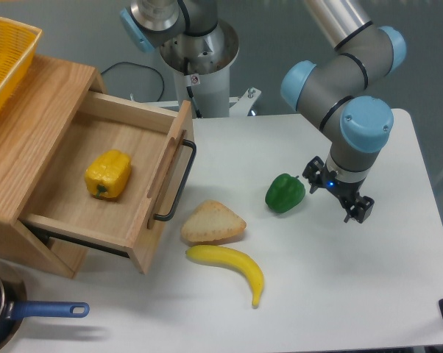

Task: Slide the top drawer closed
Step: 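Lift the gripper up from beside the green pepper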

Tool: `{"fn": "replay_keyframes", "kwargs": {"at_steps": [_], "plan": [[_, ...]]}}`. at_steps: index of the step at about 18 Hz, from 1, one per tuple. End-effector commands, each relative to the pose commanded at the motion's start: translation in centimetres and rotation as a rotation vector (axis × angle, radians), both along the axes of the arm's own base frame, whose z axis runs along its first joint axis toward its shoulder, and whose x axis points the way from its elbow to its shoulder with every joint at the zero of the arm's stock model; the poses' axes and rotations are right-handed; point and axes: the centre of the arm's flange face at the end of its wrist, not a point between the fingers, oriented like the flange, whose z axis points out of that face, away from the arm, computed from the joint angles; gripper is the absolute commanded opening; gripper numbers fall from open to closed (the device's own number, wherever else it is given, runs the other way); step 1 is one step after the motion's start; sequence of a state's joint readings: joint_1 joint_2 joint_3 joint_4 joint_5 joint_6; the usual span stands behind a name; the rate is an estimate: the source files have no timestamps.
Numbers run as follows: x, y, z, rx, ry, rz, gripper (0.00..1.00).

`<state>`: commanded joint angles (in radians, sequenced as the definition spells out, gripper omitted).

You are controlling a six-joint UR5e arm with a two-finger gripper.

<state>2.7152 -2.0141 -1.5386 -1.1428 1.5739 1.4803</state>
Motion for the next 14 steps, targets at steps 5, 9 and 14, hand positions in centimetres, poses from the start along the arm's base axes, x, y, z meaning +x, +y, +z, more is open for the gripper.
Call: {"fn": "replay_keyframes", "kwargs": {"at_steps": [5, 9, 14], "plan": [[0.4, 0.1, 0.0, 0.013, -0.008, -0.005, 1.00], [1.8, -3.1, 0.0, 0.107, -0.073, 0.079, 1.00], [2.5, -3.4, 0.6, 0.106, -0.081, 0.200, 1.00]]}}
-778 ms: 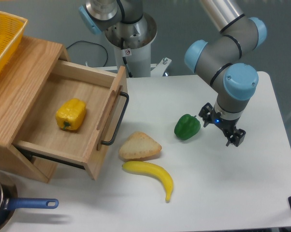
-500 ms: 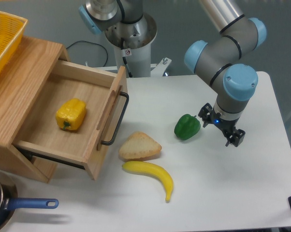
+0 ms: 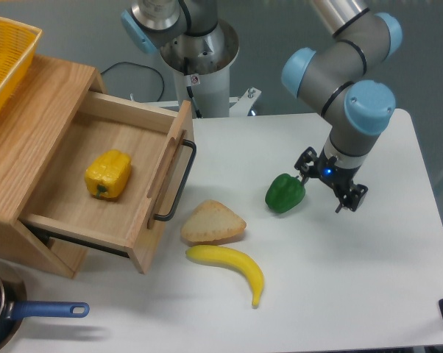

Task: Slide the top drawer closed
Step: 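Lift the gripper up from beside the green pepper, then move the gripper toward the open drawer's front panel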

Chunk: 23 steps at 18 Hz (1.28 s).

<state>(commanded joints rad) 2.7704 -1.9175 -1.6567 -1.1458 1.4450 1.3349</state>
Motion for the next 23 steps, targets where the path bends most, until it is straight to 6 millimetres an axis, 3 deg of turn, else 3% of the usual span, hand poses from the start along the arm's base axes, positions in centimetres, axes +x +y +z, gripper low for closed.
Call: {"fn": "replay_keyframes", "kwargs": {"at_steps": [2, 4, 6, 8, 11, 18, 23], "plan": [[1.6, 0.4, 1.7, -0.003, -0.005, 0.055, 1.00], [5.9, 2.8, 3.6, -0.014, -0.027, 0.083, 0.99], [9.7, 4.0, 6.0, -0.017, -0.047, 0.109, 0.77], [12.1, 5.2, 8.0, 0.034, -0.072, 0.104, 0.56], [13.1, 5.7, 10.0, 0.131, -0.103, 0.098, 0.36], [12.6, 7.0, 12.4, 0.174, -0.088, 0.097, 0.23], [13.9, 8.6, 13.4, 0.173, -0.099, 0.162, 0.15]]}}
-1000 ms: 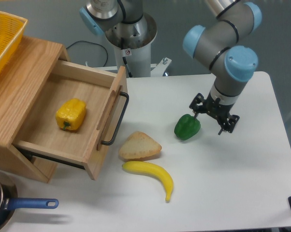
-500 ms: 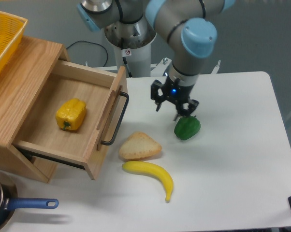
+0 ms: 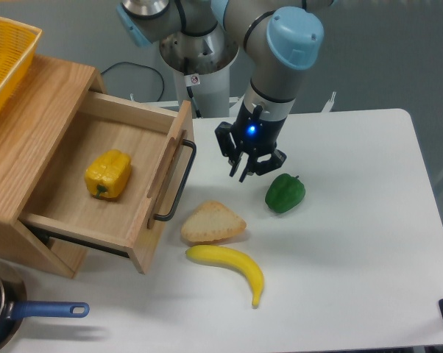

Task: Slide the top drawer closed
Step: 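Move the gripper toward the open drawer's front panel, then push the drawer front with the gripper into the wooden cabinet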

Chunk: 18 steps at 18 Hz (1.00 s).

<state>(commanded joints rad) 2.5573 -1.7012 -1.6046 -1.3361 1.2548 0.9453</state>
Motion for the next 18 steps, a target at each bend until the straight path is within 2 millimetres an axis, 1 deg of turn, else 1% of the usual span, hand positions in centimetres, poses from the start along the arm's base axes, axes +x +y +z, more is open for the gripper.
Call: {"fn": "replay_keyframes", "kwargs": {"at_steps": [3, 6, 9, 12, 13, 14, 18], "plan": [[1.0, 1.5, 0.0, -0.008, -0.014, 0.029, 0.15], [2.7, 3.0, -0.1, -0.022, -0.038, 0.087, 0.15], [3.7, 3.7, -0.3, -0.030, -0.045, 0.082, 0.15], [4.3, 3.9, -0.3, -0.035, -0.054, 0.102, 0.15], [5.0, 4.4, -0.3, -0.036, -0.056, 0.097, 0.15], [5.3, 4.6, -0.4, -0.038, -0.056, 0.092, 0.15], [5.8, 4.7, -0.2, -0.040, -0.064, 0.112, 0.15]]}}
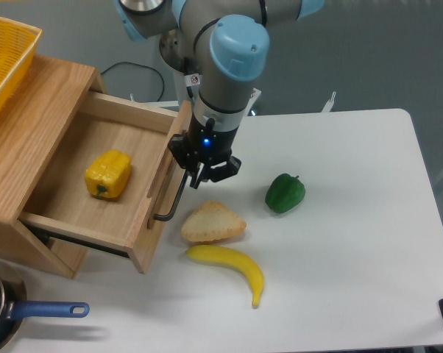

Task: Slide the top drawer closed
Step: 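Push the drawer front with the gripper into the wooden cabinet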

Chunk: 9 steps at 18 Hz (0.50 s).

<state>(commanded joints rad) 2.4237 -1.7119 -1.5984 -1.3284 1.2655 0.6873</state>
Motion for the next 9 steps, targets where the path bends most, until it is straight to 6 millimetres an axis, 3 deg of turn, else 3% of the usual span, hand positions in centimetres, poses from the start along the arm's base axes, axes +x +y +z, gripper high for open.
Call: {"fn": "replay_keyframes", "kwargs": {"at_steps": [6, 9], "plan": [[1.3, 0.6, -0.4, -0.012, -0.011, 0.003, 0.15], [3.0, 1.5, -0.4, -0.016, -0.015, -0.018, 0.15]]}}
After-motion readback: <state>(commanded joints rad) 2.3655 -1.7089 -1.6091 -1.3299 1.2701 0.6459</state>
